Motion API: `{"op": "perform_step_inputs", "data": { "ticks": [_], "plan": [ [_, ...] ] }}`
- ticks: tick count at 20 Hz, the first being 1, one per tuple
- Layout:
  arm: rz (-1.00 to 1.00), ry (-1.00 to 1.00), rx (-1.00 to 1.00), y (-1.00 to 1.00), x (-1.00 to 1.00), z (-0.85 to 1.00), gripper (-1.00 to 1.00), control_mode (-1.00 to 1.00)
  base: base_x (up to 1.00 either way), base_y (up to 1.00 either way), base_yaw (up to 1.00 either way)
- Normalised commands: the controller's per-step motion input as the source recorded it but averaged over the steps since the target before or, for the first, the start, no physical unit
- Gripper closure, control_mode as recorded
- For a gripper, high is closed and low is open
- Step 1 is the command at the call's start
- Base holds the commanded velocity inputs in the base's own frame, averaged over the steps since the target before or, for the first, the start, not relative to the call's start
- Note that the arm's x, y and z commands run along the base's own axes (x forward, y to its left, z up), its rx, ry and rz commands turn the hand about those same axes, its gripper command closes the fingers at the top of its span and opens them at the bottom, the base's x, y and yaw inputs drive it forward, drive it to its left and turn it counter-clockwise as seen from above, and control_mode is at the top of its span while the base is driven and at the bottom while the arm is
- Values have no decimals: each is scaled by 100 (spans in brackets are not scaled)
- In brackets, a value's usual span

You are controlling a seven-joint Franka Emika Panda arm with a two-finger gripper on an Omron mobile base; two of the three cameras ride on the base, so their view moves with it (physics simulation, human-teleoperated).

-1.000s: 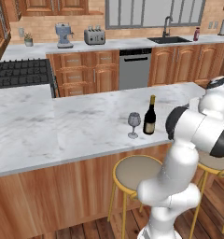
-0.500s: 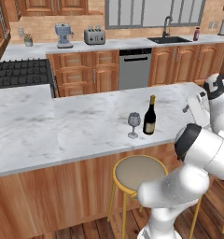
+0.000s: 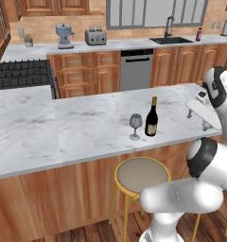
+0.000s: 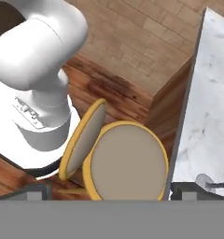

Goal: There is a wine glass and glass cup on the dining counter. Place the wine bottle next to the wine glass and the juice bottle next to the glass cup.

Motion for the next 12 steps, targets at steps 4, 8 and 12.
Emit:
{"op": "perform_step_inputs", "data": {
  "ticks": [4, 8, 12],
  "plan": [
    [44, -24, -19, 3, -51, 10, -100, -100, 0, 0, 0],
    [7, -30, -14, 10, -47, 0, -100, -100, 0, 0, 0],
    [0, -16, -5, 7, -39, 0, -100, -100, 0, 0, 0]
  ]
}}
